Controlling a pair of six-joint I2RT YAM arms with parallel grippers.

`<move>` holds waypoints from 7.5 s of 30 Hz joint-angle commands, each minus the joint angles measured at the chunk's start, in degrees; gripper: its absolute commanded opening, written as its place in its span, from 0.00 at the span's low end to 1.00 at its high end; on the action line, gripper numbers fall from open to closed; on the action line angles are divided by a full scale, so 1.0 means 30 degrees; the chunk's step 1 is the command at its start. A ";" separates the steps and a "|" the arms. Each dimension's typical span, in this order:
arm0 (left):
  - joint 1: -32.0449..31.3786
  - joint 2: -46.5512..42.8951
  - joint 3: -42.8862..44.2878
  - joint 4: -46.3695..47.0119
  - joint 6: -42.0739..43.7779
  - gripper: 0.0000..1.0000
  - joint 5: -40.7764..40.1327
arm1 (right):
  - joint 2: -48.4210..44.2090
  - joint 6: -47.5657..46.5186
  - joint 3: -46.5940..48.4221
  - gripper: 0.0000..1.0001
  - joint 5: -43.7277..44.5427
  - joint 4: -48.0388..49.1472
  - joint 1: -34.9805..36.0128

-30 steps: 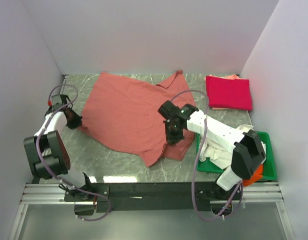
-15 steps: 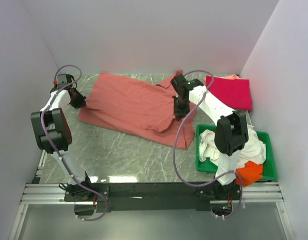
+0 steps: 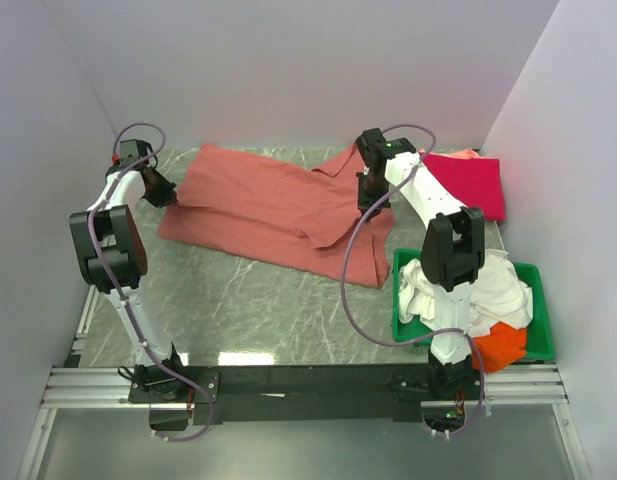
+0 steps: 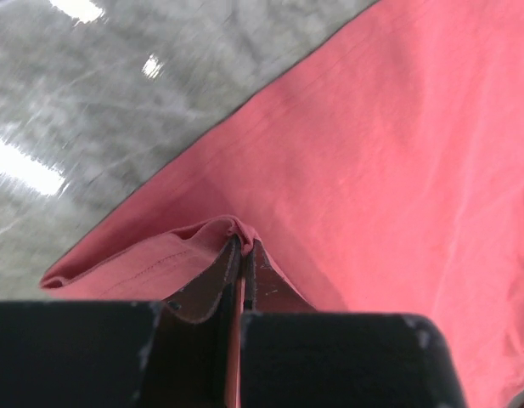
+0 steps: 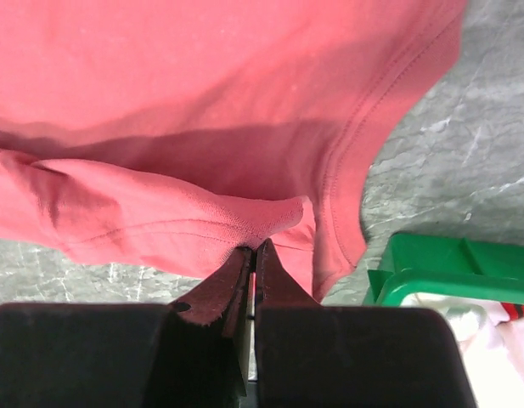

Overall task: Fold and stack the t-shirts
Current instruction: Fold the tshirt

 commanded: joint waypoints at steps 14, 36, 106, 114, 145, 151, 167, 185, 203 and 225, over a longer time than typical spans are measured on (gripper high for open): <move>-0.0041 0.2684 0.3629 -0.0379 -0.0506 0.25 -0.0092 | 0.2891 -0.1109 0.3674 0.04 -0.0581 -0.0638 -0.0871; -0.1447 0.0957 0.0264 0.0851 -0.0595 0.77 0.0083 | 0.0844 -0.2662 0.0397 0.50 -0.3600 0.0534 0.1177; -0.1418 -0.2090 -0.4427 0.1057 0.0401 0.80 -0.0591 | 0.6792 -0.3483 0.4411 0.45 -0.5269 0.5279 0.1560; -0.1447 -0.2003 -0.4456 0.1086 0.0489 0.80 -0.0532 | 0.6588 -0.3600 0.4557 0.08 -0.5210 0.5424 0.1560; -0.1447 -0.2910 -0.4661 -0.0467 0.1339 0.80 -0.1060 | 0.8579 -0.3190 0.8335 0.01 -0.7144 0.6246 0.1502; -0.1418 -0.3086 -0.4486 -0.0760 0.1398 0.80 -0.1060 | 0.8521 -0.2838 0.8570 0.03 -0.7115 0.6890 0.1415; -0.1447 -0.3789 -0.5101 -0.0497 0.1251 0.80 -0.1704 | 0.5892 -0.2633 0.7167 0.62 -0.6823 0.7768 0.1355; -0.1447 -0.2677 -0.5687 0.1697 0.1485 0.80 -0.1852 | -0.5654 -0.0876 -0.9614 0.63 -0.3425 0.9407 0.1180; -0.0072 -0.0743 -0.5508 0.2550 0.2217 0.81 -0.2731 | -1.0405 0.1526 -1.6858 0.63 -0.1519 0.9117 0.1179; 0.0808 -0.0304 -0.5482 0.2697 0.3039 0.82 -0.1266 | -0.9234 0.4044 -1.9436 0.46 -0.2780 1.1548 0.2498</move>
